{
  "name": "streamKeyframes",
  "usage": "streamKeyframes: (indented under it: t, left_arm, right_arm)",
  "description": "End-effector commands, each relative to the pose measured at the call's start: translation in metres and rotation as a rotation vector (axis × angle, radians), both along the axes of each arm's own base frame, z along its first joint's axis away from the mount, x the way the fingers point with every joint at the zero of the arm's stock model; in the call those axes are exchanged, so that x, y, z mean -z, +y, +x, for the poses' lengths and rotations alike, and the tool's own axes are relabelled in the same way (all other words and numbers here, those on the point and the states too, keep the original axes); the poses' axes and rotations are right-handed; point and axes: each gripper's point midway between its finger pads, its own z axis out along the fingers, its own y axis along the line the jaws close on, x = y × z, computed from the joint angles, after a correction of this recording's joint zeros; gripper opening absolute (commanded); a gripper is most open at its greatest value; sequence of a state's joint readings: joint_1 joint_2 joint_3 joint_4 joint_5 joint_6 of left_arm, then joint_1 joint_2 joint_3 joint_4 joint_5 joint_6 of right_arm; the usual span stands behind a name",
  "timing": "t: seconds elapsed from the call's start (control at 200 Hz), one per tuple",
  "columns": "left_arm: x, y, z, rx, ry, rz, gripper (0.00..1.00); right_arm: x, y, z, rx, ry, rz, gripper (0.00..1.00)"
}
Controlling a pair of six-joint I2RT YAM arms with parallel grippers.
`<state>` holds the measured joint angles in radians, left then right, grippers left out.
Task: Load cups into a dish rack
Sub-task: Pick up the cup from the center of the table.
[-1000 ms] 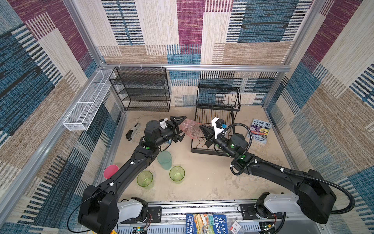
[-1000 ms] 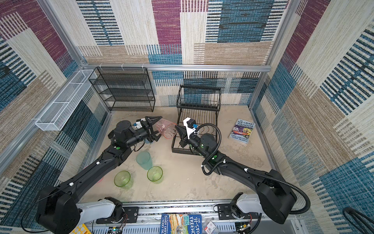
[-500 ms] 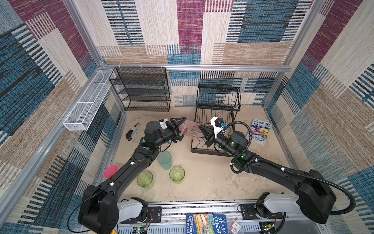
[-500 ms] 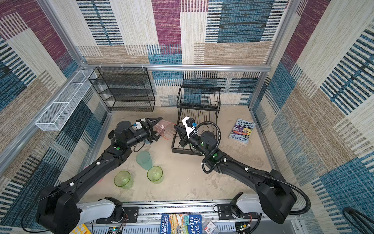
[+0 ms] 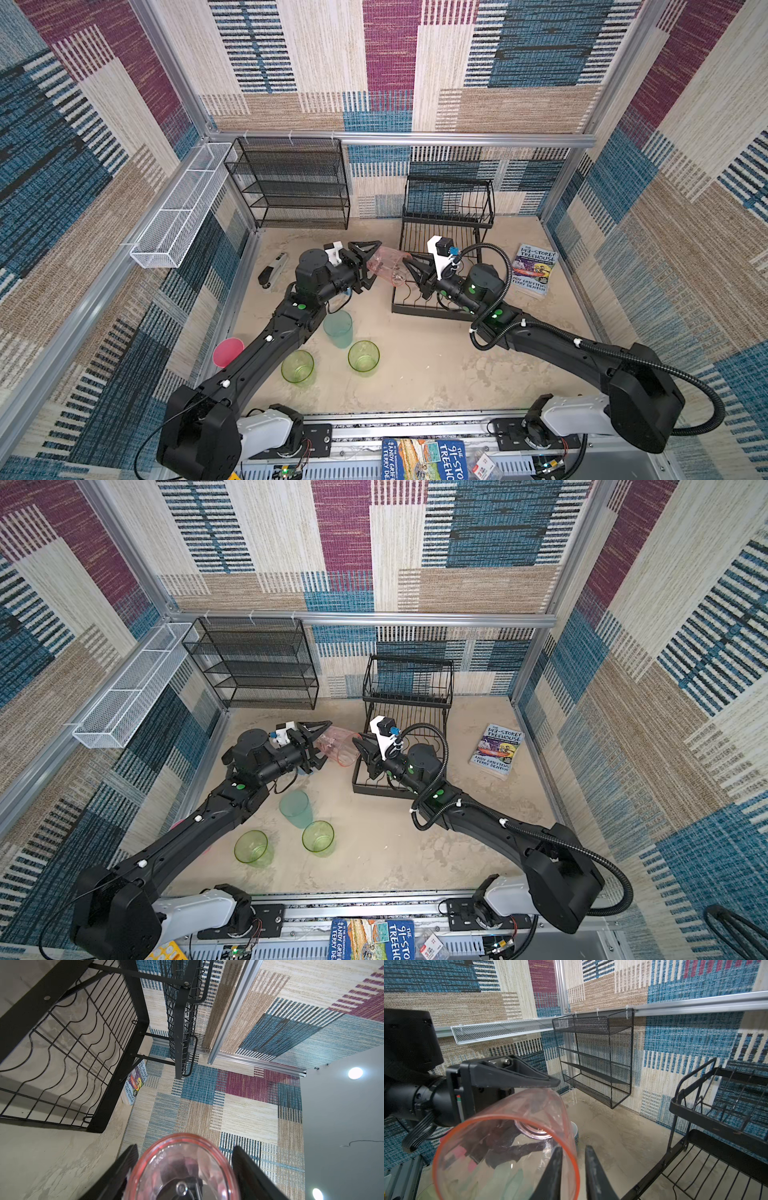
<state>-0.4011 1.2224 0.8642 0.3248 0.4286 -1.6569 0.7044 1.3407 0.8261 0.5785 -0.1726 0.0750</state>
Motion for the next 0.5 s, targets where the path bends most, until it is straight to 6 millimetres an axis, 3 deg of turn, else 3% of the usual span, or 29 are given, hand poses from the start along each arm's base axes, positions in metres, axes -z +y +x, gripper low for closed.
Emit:
streamKeyframes:
  t: [0.0, 0.265, 0.496]
  left_arm:
    - [-0.007, 0.001, 0.0, 0.0, -0.054, 0.01, 0.58]
    - [-0.002, 0.003, 0.005, -0.022, -0.046, 0.021, 0.56]
    - [0.004, 0.002, 0.009, -0.025, -0.039, 0.026, 0.55]
  right_arm:
    - [-0.004, -0.002, 0.006, 0.024, 0.012, 0.021, 0.32]
    - [0.001, -0.003, 0.011, 0.048, 0.036, 0.011, 0.47]
    - [0.003, -0.004, 0.011, 0.051, 0.043, 0.002, 0.51]
